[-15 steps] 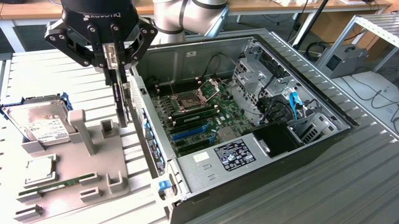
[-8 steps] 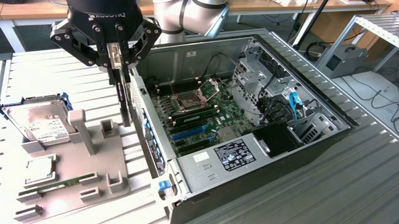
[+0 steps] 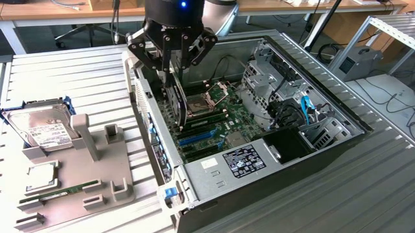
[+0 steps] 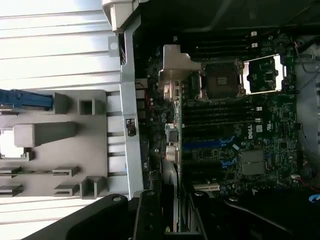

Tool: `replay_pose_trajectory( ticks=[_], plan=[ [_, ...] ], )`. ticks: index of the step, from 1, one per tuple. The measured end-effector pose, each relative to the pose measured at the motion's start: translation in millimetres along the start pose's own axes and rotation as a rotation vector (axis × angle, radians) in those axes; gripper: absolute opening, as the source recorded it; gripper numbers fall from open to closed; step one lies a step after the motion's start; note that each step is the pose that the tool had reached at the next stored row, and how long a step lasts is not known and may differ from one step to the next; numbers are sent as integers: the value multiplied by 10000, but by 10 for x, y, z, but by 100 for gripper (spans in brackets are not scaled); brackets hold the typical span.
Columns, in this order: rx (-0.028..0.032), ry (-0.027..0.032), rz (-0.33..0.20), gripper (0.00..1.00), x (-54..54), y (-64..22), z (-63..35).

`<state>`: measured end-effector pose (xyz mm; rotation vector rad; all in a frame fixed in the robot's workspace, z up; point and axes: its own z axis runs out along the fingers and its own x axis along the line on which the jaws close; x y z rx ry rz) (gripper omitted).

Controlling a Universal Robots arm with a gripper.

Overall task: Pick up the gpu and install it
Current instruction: 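Pick up the gpu and move the gpu toward the slot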

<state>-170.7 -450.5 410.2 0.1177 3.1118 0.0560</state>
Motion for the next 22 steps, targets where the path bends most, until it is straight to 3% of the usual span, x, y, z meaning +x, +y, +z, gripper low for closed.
replay_pose_trajectory(
  ticks=[1, 6, 22],
  plan=[
    [5, 7, 1, 26, -122, 29, 73],
    [25, 26, 1, 26, -439, 72, 268],
    [31, 41, 1, 26, -658, 101, 391]
  ],
)
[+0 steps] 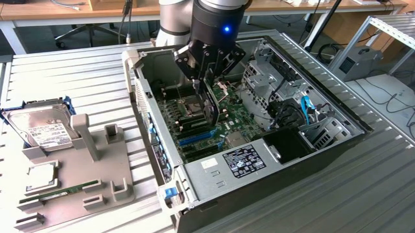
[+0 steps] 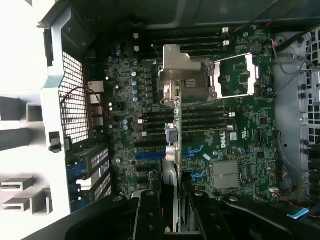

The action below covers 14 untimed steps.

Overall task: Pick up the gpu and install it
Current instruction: 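Pick up the gpu and move the gpu toward the slot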

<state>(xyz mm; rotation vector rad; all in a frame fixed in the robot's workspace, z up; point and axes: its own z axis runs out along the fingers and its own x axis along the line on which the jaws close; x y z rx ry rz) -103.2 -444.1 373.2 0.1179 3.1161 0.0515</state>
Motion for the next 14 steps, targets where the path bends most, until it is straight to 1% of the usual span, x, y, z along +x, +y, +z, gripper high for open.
replay_pose_trajectory(
  ticks=[9, 14],
  plan=[
    [2, 7, 0, 26, -96, 12, 55],
    [6, 14, 0, 26, -172, 22, 99]
  ],
)
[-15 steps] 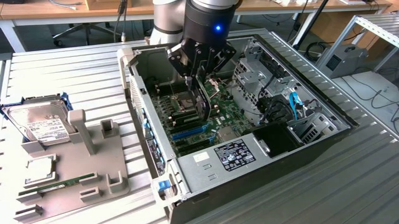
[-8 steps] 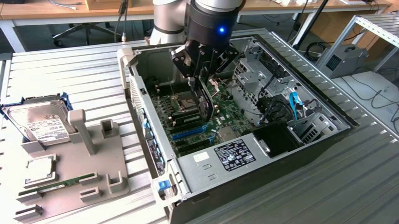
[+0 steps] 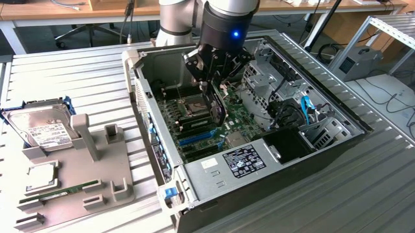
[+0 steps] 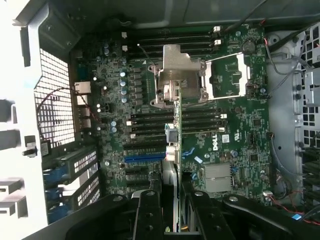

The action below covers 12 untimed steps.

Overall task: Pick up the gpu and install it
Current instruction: 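Pick up the gpu and move the gpu toward the slot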

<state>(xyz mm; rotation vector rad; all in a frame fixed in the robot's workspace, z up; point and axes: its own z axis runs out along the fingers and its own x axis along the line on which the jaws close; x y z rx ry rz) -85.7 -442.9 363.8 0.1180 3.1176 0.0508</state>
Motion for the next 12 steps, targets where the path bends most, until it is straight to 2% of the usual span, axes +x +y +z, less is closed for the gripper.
replay_pose_trajectory(
  ticks=[12],
  plan=[
    [2, 20, 1, 26, -163, 24, 91]
  ],
)
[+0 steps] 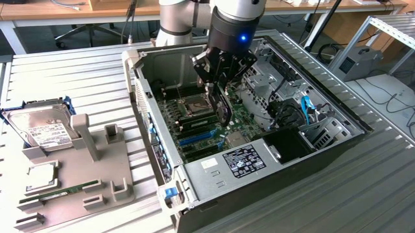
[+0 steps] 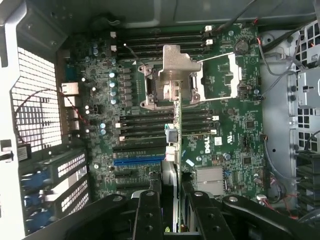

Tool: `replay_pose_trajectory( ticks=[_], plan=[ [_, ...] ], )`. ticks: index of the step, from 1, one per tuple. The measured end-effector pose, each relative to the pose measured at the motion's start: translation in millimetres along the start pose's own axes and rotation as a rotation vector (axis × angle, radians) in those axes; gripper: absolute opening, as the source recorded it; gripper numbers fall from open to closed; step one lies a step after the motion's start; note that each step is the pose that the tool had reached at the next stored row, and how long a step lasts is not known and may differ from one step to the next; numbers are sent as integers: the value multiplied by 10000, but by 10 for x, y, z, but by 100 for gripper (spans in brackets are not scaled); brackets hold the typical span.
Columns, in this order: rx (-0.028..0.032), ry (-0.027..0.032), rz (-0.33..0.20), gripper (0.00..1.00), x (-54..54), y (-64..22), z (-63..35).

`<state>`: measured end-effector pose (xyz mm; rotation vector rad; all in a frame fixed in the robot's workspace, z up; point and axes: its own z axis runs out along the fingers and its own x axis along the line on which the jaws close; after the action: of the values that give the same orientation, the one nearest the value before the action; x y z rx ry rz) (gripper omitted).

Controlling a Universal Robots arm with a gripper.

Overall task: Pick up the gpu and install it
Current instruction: 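Pick up the gpu and move the gpu toward the slot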

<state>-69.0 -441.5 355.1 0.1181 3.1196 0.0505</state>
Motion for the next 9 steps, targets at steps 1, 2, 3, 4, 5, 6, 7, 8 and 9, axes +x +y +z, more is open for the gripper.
replay_pose_trajectory(
  ticks=[1, 2, 3, 4, 5, 6, 7, 8, 9],
  plan=[
    [1, 3, 0, 26, -24, 3, 13],
    [1, 4, 1, 26, -40, 6, 22],
    [1, 5, 1, 26, -51, 7, 28],
    [2, 6, 1, 26, -66, 9, 36],
    [2, 8, 1, 26, -77, 11, 42],
    [2, 9, 1, 26, -90, 13, 49],
    [2, 9, 1, 26, -101, 14, 56],
    [3, 11, 1, 26, -115, 16, 63],
    [3, 12, 0, 26, -126, 18, 69]
  ],
)
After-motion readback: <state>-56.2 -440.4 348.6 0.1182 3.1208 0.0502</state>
